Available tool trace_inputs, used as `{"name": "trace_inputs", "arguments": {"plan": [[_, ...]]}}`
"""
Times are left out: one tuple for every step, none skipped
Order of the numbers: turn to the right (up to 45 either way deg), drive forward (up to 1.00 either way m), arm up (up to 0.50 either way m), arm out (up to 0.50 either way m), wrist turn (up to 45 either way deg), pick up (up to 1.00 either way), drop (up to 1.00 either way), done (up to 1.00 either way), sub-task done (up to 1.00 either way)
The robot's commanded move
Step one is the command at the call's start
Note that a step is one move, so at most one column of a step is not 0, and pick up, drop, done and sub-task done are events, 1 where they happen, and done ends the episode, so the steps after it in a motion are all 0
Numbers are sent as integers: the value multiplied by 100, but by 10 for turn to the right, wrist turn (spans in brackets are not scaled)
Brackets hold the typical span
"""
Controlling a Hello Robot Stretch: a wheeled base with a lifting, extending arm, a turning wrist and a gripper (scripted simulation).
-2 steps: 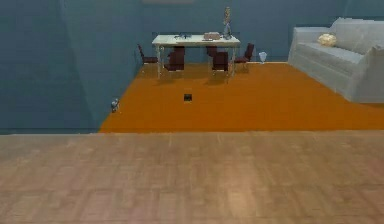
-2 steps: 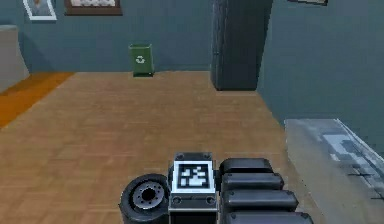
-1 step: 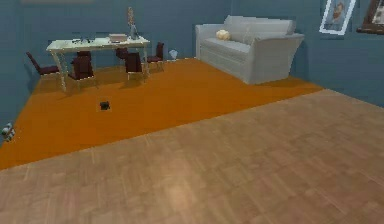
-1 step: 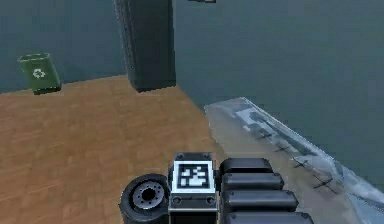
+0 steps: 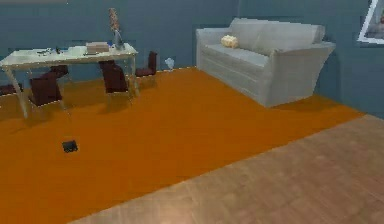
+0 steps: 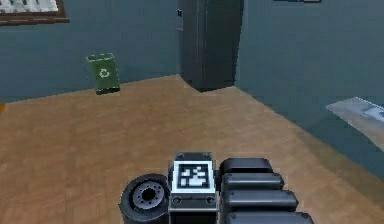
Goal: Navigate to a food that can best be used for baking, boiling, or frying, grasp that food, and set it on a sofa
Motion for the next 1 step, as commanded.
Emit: {"name": "trace_inputs", "arguments": {"plan": [[0, 100, 0, 0, 0, 0, 0, 0, 0]]}}
